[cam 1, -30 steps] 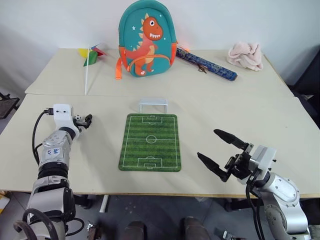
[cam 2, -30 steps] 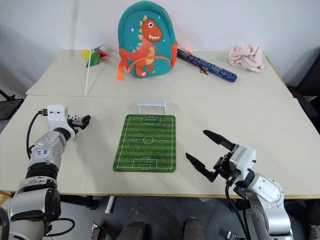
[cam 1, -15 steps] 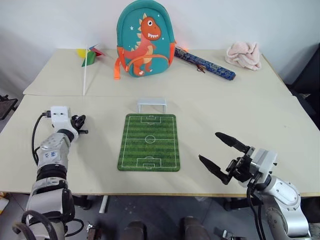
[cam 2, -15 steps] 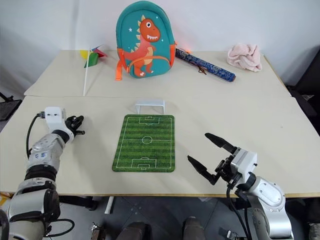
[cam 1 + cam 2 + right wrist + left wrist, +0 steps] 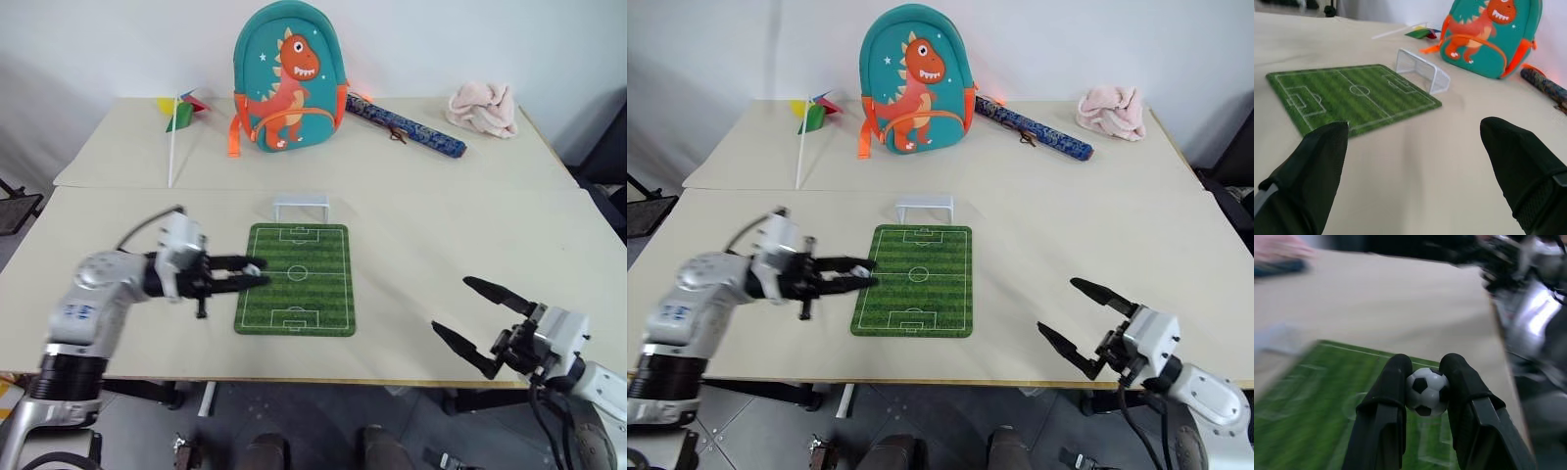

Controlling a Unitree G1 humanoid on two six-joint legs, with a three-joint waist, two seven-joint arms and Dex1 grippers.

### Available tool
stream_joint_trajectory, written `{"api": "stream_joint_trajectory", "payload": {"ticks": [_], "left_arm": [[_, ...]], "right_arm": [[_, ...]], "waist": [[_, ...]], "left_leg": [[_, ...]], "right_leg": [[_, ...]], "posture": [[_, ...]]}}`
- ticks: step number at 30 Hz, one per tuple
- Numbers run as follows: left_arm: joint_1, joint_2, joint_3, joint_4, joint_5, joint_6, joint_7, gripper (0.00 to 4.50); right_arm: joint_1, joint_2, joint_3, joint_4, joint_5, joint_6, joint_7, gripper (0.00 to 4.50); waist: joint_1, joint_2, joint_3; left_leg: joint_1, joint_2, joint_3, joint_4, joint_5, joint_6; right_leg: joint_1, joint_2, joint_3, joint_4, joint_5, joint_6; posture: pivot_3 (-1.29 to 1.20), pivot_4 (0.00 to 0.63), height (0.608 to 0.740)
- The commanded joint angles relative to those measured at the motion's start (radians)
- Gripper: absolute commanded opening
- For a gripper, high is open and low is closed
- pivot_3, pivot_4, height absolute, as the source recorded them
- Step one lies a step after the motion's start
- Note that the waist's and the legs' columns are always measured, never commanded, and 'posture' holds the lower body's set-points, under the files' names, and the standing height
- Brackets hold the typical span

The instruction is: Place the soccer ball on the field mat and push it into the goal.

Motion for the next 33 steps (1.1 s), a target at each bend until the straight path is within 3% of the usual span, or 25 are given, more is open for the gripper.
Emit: {"api": "stream_joint_trajectory", "payload": {"ticks": [1,7,20,28,33], "left_arm": [[-0.036,-0.054,-0.11,0.101,0.133,-0.135,-0.035,0.87],[-0.079,-0.158,-0.187,0.315,0.283,-0.411,-0.03,0.87],[-0.119,-0.217,-0.166,0.447,0.298,-0.501,-0.032,0.87],[-0.113,-0.227,-0.147,0.438,0.286,-0.5,-0.039,3.29],[-0.11,-0.225,-0.138,0.435,0.283,-0.501,-0.038,3.29]], "right_arm": [[0.048,-0.005,-0.009,-0.008,0.008,-0.035,0.047,4.5],[0.104,-0.002,-0.004,-0.032,0.002,-0.049,0.065,4.5],[0.111,0.008,0.013,-0.067,-0.006,-0.04,0.015,4.5],[0.101,0.007,0.032,-0.071,-0.005,-0.031,-0.002,4.5],[0.096,0.005,0.04,-0.072,-0.003,-0.024,-0.008,4.5]], "waist": [[-0.003,0.0,0.0],[0.0,-0.001,0.001],[0.002,-0.001,0.001],[0.002,-0.001,0.001],[0.002,-0.001,0.001]], "left_leg": [[0.0,0.0,0.002,0.0,0.0,0.0],[0.0,0.0,0.007,0.001,0.0,0.0],[0.0,0.0,0.007,0.002,0.0,0.001],[0.0,0.0,0.007,0.002,0.0,0.001],[0.0,0.0,0.006,0.002,0.0,0.001]], "right_leg": [[-0.001,0.0,0.0,0.0,0.0,0.0],[-0.001,0.0,0.001,0.0,0.0,0.0],[-0.001,-0.001,0.001,0.001,0.0,0.001],[-0.001,-0.001,0.001,0.001,0.0,0.001],[-0.001,-0.001,0.001,0.001,0.0,0.001]], "posture": [[0.0,0.15,0.74],[0.0,0.15,0.74],[0.0,0.15,0.74],[0.0,0.15,0.74],[0.0,0.15,0.74]]}}
